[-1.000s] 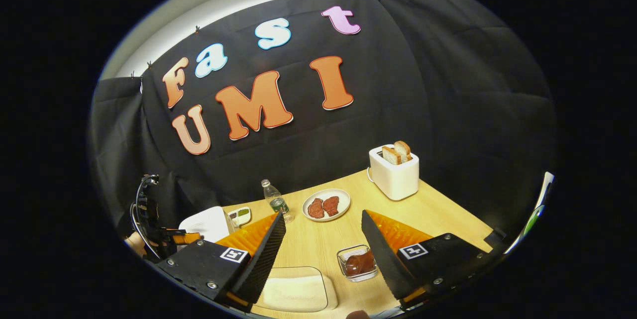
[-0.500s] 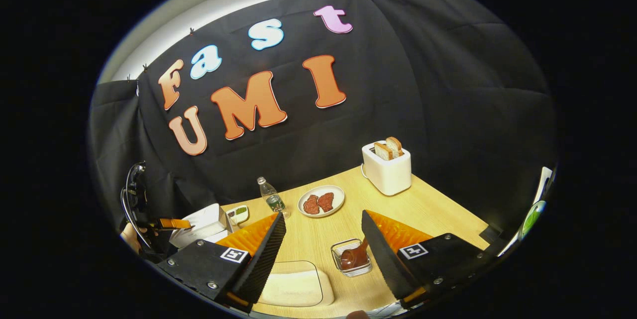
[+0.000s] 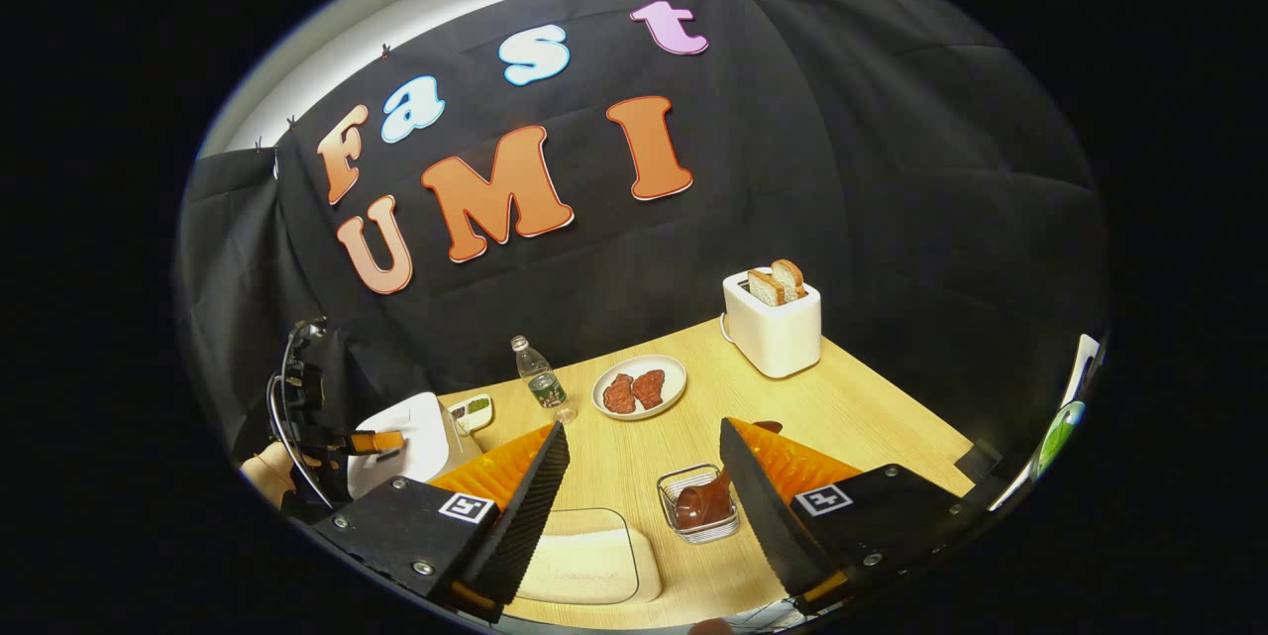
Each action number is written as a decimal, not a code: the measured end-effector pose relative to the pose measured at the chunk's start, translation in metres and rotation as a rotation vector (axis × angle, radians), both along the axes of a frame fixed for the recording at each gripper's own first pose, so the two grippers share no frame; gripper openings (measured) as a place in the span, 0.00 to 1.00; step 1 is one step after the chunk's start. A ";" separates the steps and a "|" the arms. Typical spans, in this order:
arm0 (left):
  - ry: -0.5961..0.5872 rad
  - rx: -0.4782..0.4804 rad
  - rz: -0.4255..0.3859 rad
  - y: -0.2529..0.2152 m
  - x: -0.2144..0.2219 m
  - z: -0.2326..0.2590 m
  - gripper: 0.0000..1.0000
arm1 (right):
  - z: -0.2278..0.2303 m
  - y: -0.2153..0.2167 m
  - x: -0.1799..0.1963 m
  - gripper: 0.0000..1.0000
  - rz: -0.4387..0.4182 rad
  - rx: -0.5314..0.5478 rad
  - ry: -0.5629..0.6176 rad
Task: Close the left gripper, press the button to open the rice cooker; take a wooden spoon from the chopstick holder with the right hand, scoop a spoonful of rice and pour it into the rice cooker, then put the wooden spoon back into the chopstick holder.
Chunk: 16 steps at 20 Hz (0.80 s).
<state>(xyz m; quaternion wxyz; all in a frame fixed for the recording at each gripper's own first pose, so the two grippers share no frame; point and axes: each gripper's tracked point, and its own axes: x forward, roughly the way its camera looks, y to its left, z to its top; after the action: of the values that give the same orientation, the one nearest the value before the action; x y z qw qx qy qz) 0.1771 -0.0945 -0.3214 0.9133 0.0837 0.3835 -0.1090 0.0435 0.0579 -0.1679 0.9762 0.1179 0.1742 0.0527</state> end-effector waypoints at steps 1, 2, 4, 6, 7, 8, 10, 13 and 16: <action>-0.018 -0.007 0.013 -0.001 0.000 0.005 1.00 | 0.000 -0.002 0.000 0.94 -0.005 -0.006 0.000; -0.016 -0.008 0.025 -0.001 -0.001 0.004 1.00 | 0.001 -0.004 0.000 0.95 -0.008 -0.007 -0.002; -0.018 0.003 0.030 0.001 -0.002 0.008 1.00 | 0.004 -0.007 0.000 0.95 -0.014 -0.009 -0.002; -0.021 -0.012 0.034 -0.003 -0.004 0.011 1.00 | 0.009 -0.012 0.001 0.95 -0.023 -0.020 -0.014; -0.048 -0.029 0.035 -0.003 -0.005 0.022 1.00 | 0.014 -0.012 0.002 0.95 -0.027 -0.028 -0.027; -0.090 -0.043 0.033 -0.004 -0.007 0.039 1.00 | 0.019 -0.014 0.001 0.95 -0.029 -0.037 -0.038; -0.194 -0.075 0.025 -0.006 -0.010 0.084 1.00 | 0.031 -0.015 0.002 0.95 -0.034 -0.062 -0.063; -0.355 -0.130 0.017 -0.003 -0.017 0.165 1.00 | 0.057 -0.016 0.006 0.95 -0.042 -0.112 -0.124; -0.508 -0.167 0.030 0.004 -0.034 0.242 1.00 | 0.092 -0.012 0.006 0.94 -0.037 -0.174 -0.198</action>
<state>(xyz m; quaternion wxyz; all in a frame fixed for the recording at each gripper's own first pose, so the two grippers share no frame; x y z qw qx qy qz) 0.1430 -0.0906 -0.0796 0.9855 0.0271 0.1330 -0.1023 0.0497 0.0458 -0.0761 0.9960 0.0300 0.0785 0.0308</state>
